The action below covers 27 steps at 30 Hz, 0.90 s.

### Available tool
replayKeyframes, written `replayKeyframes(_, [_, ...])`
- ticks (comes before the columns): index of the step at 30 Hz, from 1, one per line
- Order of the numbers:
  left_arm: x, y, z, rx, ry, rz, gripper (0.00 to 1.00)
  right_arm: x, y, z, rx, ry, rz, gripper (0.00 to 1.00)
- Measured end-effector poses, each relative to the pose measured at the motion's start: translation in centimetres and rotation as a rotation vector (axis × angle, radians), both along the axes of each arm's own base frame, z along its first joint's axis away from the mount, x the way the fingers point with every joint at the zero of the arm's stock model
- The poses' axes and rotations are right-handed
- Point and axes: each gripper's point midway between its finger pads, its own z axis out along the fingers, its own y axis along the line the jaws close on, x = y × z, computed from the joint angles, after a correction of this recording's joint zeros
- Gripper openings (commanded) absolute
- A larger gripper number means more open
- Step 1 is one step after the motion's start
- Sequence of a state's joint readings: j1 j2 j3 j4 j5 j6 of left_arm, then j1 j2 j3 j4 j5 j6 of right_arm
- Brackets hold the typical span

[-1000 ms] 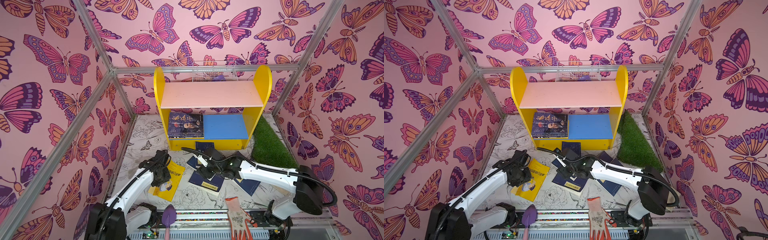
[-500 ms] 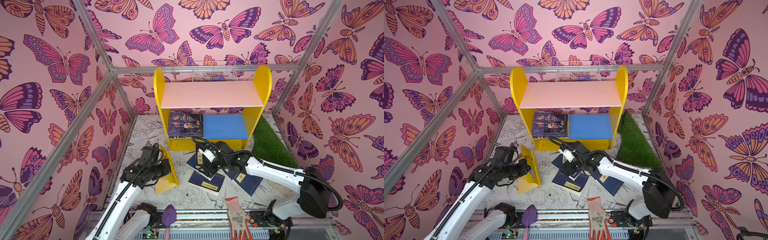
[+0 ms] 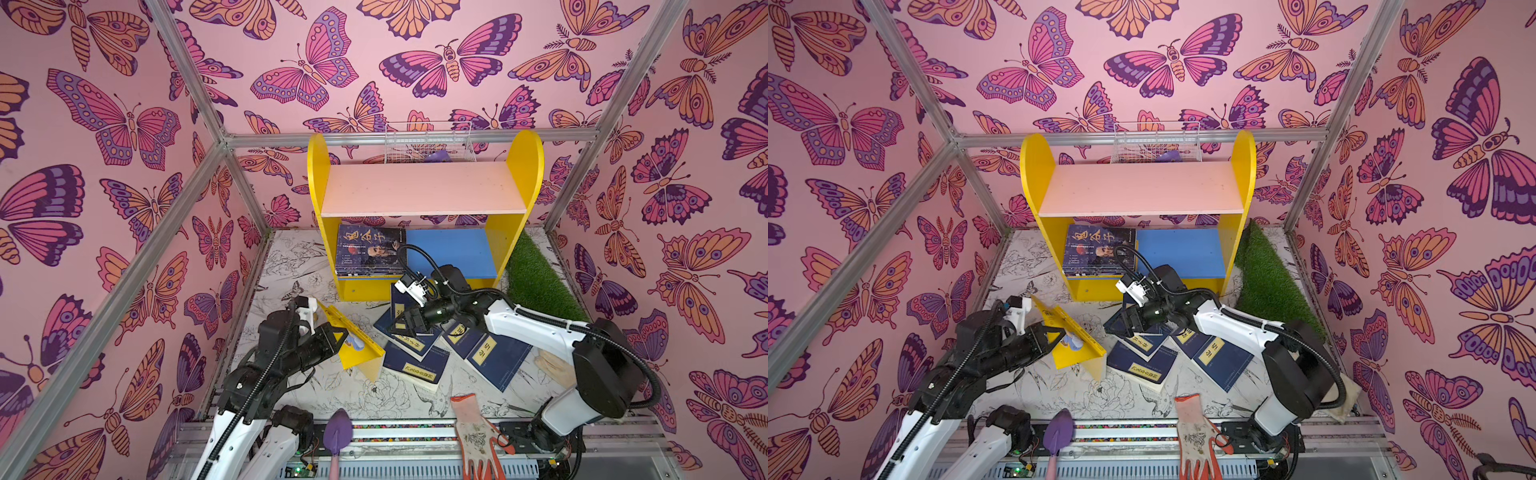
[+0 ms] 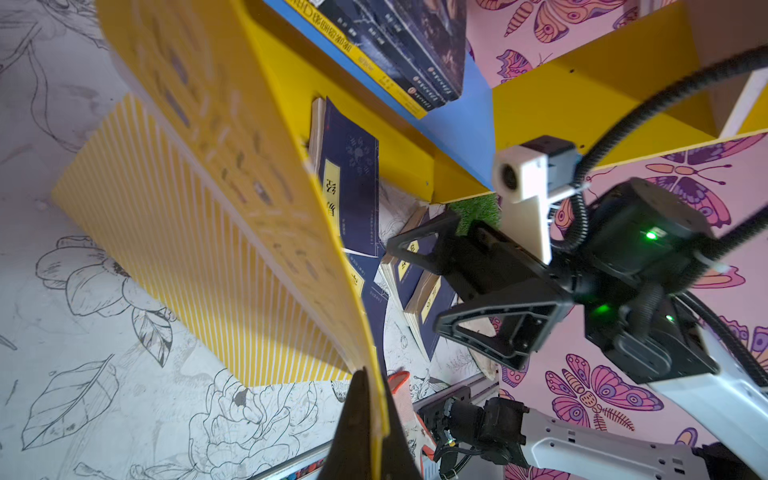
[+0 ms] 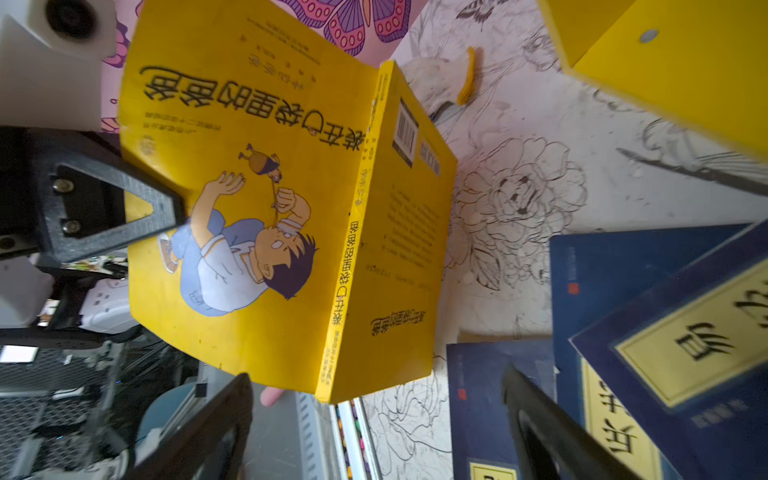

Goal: Stacking books/files
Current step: Pick up the book from the middle-left of the table, then place the book at the bottom-left of the table.

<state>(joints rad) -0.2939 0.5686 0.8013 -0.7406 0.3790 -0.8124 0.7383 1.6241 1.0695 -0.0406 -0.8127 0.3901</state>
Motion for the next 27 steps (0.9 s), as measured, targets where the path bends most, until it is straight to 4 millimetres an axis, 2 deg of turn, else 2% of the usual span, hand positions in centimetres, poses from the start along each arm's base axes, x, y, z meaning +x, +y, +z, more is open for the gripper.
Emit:
replayKeyframes(4, [0.4, -0.4, 0.7, -0.022, -0.040, -0.014, 0.00, -0.5, 0.7, -0.5, 0.008, 0.063, 0.055, 0.92])
replayKeyframes(11, [0.1, -0.4, 0.1, -0.040, -0.101, -0.016, 0.00, -2.1, 1.3, -1.2, -0.024, 0.128, 0.135, 0.91])
replayKeyframes(20, [-0.6, 0.0, -4.0, -0.055, -0.051, 0.016, 0.00, -3.2, 2.9, -2.5, -0.109, 0.135, 0.207, 0.87])
replayKeyframes(23, [-0.8, 0.3, -4.4, -0.060, -0.044, 0.032, 0.00, -3.8, 3.3, -2.9, -0.139, 0.121, 0.230, 0.85])
replayKeyframes(27, [-1.1, 0.7, -5.2, -0.055, -0.022, 0.059, 0.00, -4.2, 3.9, -3.6, -0.171, 0.109, 0.255, 0.76])
